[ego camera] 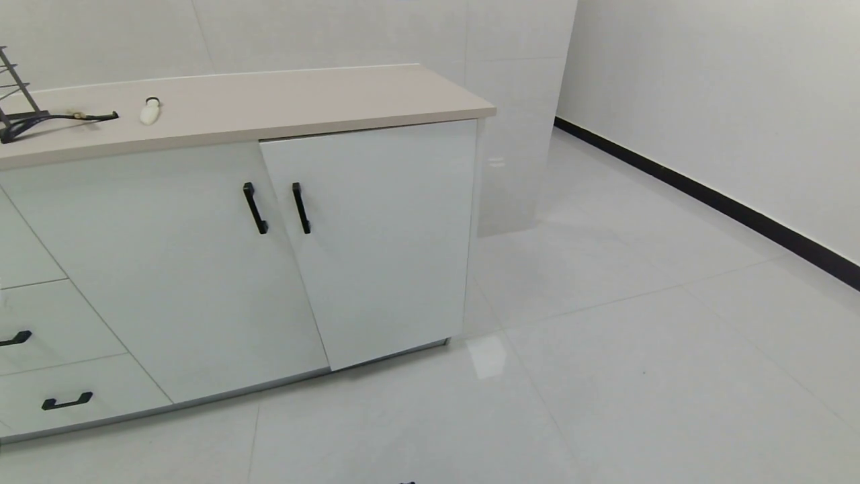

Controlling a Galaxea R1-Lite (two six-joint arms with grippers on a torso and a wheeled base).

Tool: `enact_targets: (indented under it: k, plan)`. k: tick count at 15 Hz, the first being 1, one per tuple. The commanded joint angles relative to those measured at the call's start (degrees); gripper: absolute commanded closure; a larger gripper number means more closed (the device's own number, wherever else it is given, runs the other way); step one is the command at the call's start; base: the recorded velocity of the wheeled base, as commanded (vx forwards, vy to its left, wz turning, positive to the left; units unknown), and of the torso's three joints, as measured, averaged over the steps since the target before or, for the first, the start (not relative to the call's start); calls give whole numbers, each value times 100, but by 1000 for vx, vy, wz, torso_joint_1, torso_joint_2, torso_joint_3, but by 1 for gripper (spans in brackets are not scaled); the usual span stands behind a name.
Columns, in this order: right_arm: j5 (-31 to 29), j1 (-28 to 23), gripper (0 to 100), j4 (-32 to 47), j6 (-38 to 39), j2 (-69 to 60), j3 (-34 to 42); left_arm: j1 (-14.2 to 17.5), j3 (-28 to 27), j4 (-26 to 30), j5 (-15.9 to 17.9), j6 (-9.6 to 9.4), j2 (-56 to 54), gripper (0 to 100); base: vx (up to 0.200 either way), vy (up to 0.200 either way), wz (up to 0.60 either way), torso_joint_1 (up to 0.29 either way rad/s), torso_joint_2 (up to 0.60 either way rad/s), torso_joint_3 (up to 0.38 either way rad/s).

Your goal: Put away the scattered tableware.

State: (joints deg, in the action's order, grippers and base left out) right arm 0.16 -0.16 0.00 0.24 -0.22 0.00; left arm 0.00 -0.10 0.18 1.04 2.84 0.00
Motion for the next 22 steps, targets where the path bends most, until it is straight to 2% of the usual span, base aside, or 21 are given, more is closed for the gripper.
enact_targets:
  k: [1, 8, 15, 22]
  plan:
    - [2, -2, 100, 0, 2, 22, 0, 0, 1, -1, 2, -3, 9, 0, 0, 200, 0, 2, 2, 7]
    - [-7, -2, 100, 0, -7, 22, 0, 0, 1, -9, 2, 6, 9, 0, 0, 29, 514, 2, 2, 1]
    - [-7, -2, 100, 0, 2, 22, 0, 0, 1, -1, 2, 6, 9, 0, 0, 0, 0, 0, 0, 0]
    - [-7, -2, 100, 0, 2, 22, 0, 0, 1, -1, 2, 6, 9, 0, 0, 200, 0, 0, 2, 3]
